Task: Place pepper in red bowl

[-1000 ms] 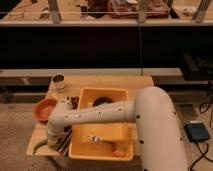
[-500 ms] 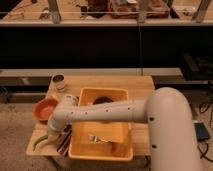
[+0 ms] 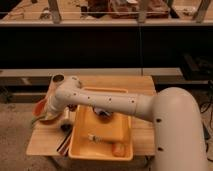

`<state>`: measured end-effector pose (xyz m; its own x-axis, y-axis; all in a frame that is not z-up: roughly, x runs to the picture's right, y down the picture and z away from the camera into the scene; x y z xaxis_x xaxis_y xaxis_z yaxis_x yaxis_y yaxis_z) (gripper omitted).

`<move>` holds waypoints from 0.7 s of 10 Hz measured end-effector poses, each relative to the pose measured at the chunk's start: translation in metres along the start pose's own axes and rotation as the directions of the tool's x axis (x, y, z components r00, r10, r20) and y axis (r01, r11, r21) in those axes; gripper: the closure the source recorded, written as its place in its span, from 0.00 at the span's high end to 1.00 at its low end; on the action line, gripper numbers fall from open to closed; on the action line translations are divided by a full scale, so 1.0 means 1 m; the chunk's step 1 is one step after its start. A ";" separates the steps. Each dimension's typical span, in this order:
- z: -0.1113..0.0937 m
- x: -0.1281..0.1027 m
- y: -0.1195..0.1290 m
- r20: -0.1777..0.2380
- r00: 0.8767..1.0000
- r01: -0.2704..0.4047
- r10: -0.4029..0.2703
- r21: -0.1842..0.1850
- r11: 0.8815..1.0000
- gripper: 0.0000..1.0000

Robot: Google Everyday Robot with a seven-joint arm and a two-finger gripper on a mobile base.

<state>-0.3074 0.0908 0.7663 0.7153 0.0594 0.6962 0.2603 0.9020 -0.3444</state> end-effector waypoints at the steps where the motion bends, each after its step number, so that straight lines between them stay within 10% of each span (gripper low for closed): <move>1: 0.004 0.001 -0.019 0.015 1.000 0.019 -0.019 0.015 1.000 0.08; 7: 0.049 -0.013 -0.092 -0.025 0.995 0.099 -0.099 0.013 0.995 0.58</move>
<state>-0.3722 0.0277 0.8197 0.7019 -0.0404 0.7112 0.3216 0.9088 -0.2658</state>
